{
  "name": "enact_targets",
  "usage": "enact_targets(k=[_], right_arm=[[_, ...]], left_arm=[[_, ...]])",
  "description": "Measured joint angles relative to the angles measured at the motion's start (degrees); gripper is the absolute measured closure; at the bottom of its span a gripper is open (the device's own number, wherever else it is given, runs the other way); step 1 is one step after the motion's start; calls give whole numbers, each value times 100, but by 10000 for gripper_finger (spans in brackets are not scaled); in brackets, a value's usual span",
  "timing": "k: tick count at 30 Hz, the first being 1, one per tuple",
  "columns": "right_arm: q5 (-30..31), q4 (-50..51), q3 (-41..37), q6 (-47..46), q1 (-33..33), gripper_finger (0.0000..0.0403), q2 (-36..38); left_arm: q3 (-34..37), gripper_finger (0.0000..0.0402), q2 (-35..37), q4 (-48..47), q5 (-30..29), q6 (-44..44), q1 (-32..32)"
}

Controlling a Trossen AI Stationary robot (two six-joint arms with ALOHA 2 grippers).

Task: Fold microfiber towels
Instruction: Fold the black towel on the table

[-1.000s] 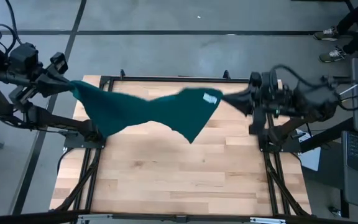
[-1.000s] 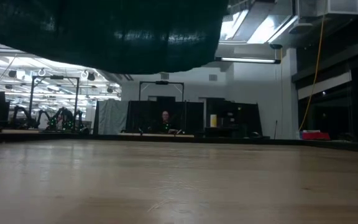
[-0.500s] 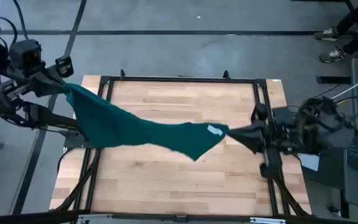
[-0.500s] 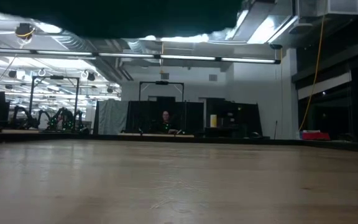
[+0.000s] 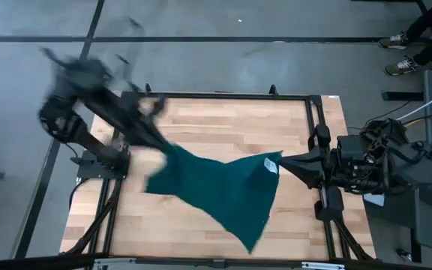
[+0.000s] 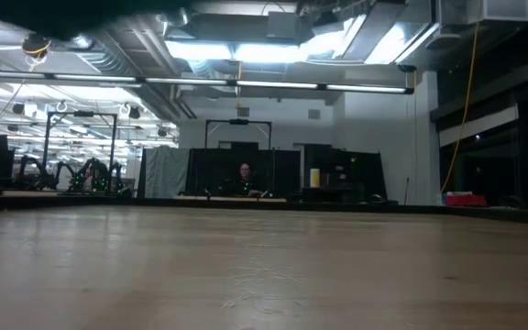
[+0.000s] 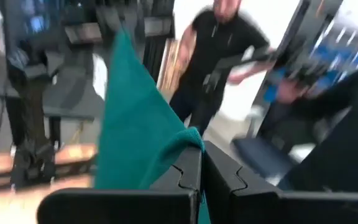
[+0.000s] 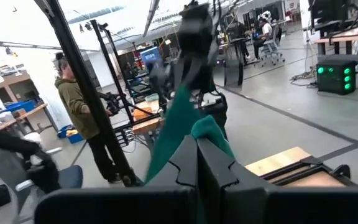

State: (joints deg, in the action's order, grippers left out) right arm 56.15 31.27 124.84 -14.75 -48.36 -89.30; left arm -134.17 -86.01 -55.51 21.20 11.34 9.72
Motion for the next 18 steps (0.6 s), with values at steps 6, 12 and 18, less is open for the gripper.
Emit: enact_targets(k=[6,12,18], right_arm=[[-113,-72,0,86,-2,403,0],[-436,-338,2,88,-42,403,-45],[-604,-774,5,72,-111,403,-289]], left_arm=[[-26,400,-615,1007,-954,-85,901],[-26,400,-841,1707,-2245,-151,1833],[-26,400,-1062,1932,-3451,34,2989]])
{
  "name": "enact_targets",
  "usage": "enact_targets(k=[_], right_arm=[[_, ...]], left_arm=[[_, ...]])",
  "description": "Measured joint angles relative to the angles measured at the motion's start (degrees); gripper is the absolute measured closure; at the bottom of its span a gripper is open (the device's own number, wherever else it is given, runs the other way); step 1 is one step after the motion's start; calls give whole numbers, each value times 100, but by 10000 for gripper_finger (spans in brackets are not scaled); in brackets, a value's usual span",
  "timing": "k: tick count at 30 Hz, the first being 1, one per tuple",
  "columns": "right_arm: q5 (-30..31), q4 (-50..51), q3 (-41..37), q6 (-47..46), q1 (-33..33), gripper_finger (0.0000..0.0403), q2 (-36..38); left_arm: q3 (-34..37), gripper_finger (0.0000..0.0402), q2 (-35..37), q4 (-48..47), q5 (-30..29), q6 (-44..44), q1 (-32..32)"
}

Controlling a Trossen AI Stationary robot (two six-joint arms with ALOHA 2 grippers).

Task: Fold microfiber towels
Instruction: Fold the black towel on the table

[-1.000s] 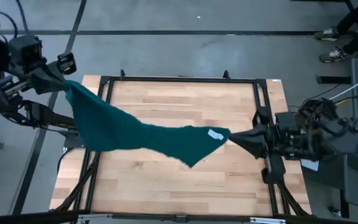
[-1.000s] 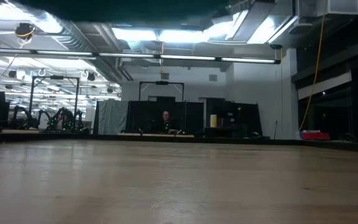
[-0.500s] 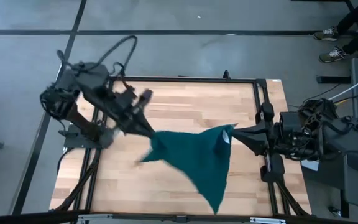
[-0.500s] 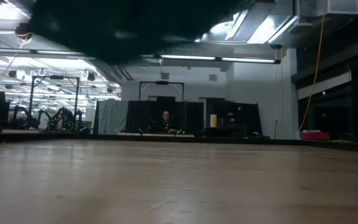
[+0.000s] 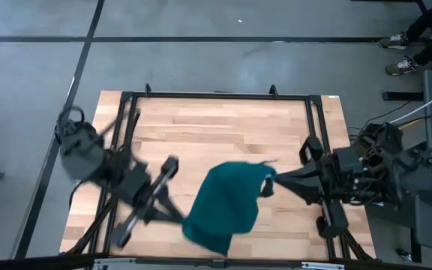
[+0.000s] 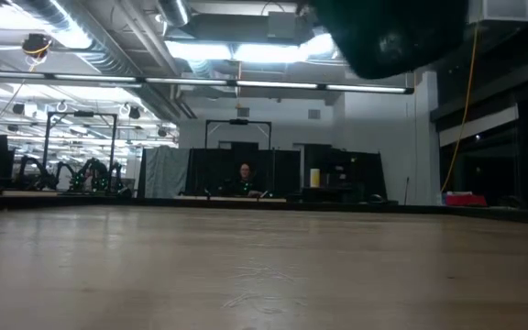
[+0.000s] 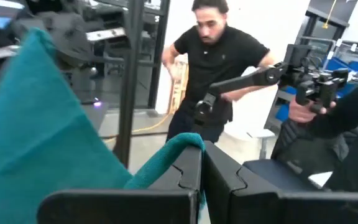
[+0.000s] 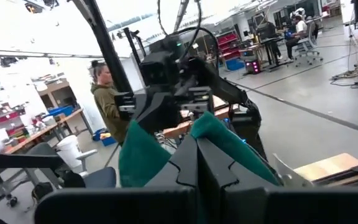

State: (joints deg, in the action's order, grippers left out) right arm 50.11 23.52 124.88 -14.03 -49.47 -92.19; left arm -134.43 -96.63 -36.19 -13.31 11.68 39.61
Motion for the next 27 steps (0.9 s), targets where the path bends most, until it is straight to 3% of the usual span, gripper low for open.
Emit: enact_targets(k=[8,12,16,20,23,27], right_arm=[[8,-1090,0,437,-263,403,-417],[339,-1351,0,723,-388,403,-474],[758,-1355,0,837,-400,403,-474],[1163,-1053,0,975,-291,403,-395],[1419,-457,1,775,-106,403,-251],[1593,1196,2,-401,324,403,-6]], left_arm=[[0,400,-188,955,-1950,-33,1580],[0,400,-220,1612,-2731,-516,2167],[0,400,-196,1678,-3616,-982,2537],[0,400,65,1076,-4663,-1025,2725],[-2,400,363,186,-5457,-492,2716],[0,400,763,-1447,-6598,653,2621]])
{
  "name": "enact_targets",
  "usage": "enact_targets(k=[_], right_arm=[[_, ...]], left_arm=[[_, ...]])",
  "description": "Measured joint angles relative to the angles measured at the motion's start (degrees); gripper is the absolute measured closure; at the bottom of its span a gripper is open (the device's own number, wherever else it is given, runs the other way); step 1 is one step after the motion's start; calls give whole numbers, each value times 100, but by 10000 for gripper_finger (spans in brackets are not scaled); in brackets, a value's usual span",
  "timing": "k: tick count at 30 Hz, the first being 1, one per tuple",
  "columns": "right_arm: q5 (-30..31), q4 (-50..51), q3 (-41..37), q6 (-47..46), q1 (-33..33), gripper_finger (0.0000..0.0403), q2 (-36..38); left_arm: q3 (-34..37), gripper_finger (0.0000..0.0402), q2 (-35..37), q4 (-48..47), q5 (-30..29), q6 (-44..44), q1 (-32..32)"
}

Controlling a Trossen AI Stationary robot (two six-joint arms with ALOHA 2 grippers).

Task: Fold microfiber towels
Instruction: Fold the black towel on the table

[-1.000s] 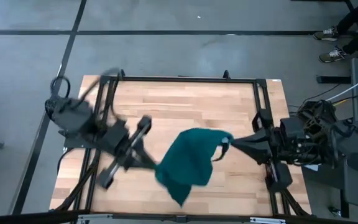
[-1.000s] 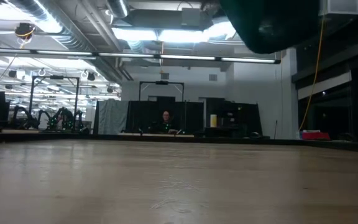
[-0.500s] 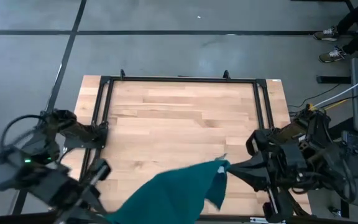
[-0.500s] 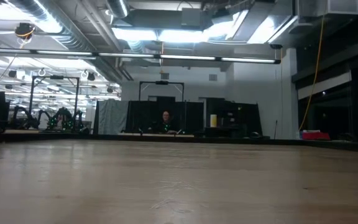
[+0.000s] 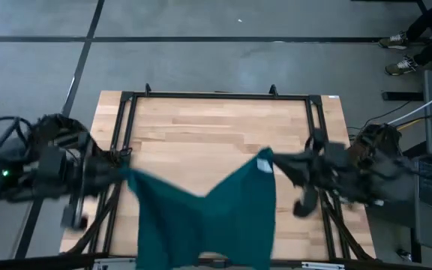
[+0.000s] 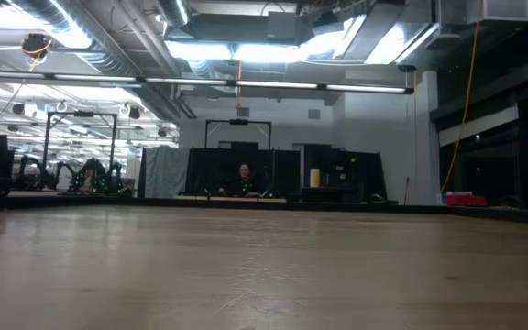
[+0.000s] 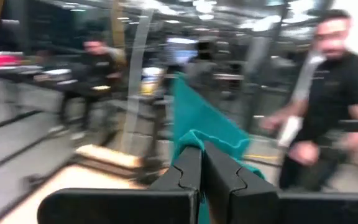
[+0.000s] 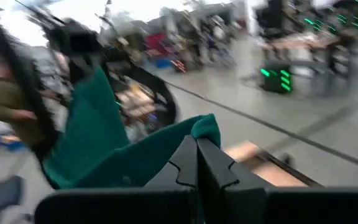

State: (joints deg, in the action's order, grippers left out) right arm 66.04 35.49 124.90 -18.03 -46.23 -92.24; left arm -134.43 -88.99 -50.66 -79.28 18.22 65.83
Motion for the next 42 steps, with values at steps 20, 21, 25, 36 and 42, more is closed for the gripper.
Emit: enact_targets(k=[20,21,25,36,42], right_arm=[[-831,2976,0,-2155,1232,403,163],[-929,2857,0,-2106,1223,403,131],[-1135,2759,-2,-2485,979,403,-71],[-679,797,-1,-2489,58,403,-386],[-304,1150,-2,-2297,-2,403,-380]], left_arm=[[2627,400,1301,-2582,1204,3973,-1478],[2741,400,1237,-2408,1308,3981,-1505],[3130,400,981,-1979,1567,4424,-1499],[2764,400,628,874,1630,3172,-705],[2509,400,705,1055,1342,2349,-500]])
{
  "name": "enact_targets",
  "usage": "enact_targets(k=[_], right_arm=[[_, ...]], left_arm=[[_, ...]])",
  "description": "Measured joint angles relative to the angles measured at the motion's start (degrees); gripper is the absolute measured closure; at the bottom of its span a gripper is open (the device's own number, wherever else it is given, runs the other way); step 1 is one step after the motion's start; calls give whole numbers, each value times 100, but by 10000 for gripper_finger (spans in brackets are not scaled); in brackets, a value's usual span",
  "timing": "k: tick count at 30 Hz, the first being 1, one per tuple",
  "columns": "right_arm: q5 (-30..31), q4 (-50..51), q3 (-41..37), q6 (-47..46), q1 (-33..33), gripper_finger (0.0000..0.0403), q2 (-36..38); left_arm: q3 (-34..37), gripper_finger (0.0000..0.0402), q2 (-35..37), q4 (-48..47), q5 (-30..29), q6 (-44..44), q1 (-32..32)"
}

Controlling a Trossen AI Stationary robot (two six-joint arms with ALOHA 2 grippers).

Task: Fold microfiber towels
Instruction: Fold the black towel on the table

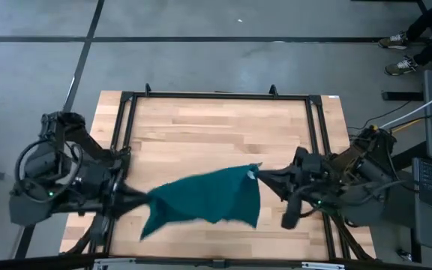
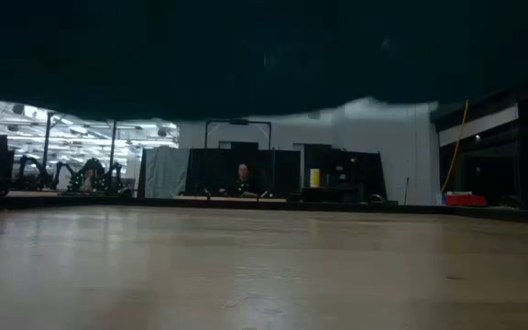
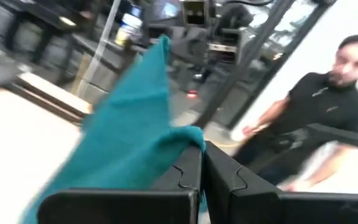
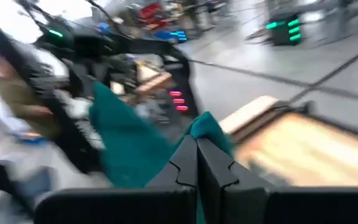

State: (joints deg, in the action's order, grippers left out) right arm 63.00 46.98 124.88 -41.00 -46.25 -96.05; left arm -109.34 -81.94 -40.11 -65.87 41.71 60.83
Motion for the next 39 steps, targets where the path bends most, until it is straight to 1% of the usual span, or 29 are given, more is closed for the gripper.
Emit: enact_targets(k=[1,2,3,4,6,7,8,9,10,11,13,15,17,19,21,24,25,27,30,33,35,39], right_arm=[[95,325,0,-96,66,403,7],[167,727,0,-264,166,403,20],[215,1333,0,-520,286,403,48],[228,2094,0,-966,413,403,73],[292,3804,-25,-2252,725,403,83],[367,4410,-131,-2868,854,403,89],[493,4248,-406,-3013,1003,403,154],[527,4007,-830,-2723,1129,403,361],[361,3702,-1243,-2551,1224,403,581],[268,3352,-1661,-2589,1342,403,810],[288,3013,-2640,-2956,1469,403,1347],[441,2263,-3654,-3243,1442,403,1758],[436,1627,-4644,-3492,1400,403,2177],[296,987,-5553,-3751,1394,403,2608],[141,360,-6397,-3879,1470,403,2857],[-143,-499,-7386,-3870,1689,403,3145],[-297,-798,-7636,-3811,1793,403,3222],[-617,-1046,-8144,-3611,2064,403,3356],[-874,-1569,-8649,-3243,2466,403,3586],[-1196,-2061,-9011,-2573,2879,403,3802],[-1348,-2422,-9193,-2115,3135,403,3977],[-1941,-3141,-9342,-1135,3555,401,4249]], left_arm=[[0,400,77,-411,-145,160,-20],[0,400,178,-1010,-237,547,-68],[-2,400,290,-1805,-273,1143,-152],[7,400,384,-2746,-280,1869,-262],[216,400,563,-4684,-316,3515,-508],[434,400,658,-5120,-341,4124,-605],[806,400,845,-4857,-400,4062,-736],[1308,400,1203,-4504,-347,3656,-900],[1767,400,1580,-4242,-100,3467,-1025],[2167,400,1926,-3939,-66,3482,-1173],[3083,400,2665,-3890,-108,3782,-1456],[3942,400,3146,-3699,-38,4157,-1624],[4790,400,3595,-3645,103,4509,-1727],[5494,400,4078,-3414,108,4741,-1815],[6198,400,4426,-3218,269,4979,-1854],[7162,400,4956,-2912,386,5326,-1898],[7402,400,5163,-2854,384,5418,-1898],[7846,400,5458,-2777,379,5518,-1899],[8179,400,5888,-2703,358,5510,-1902],[8333,400,6180,-2776,221,5098,-1902],[8349,399,6346,-2787,-17,4904,-1900],[8270,399,6575,-2631,-254,4668,-1900]])
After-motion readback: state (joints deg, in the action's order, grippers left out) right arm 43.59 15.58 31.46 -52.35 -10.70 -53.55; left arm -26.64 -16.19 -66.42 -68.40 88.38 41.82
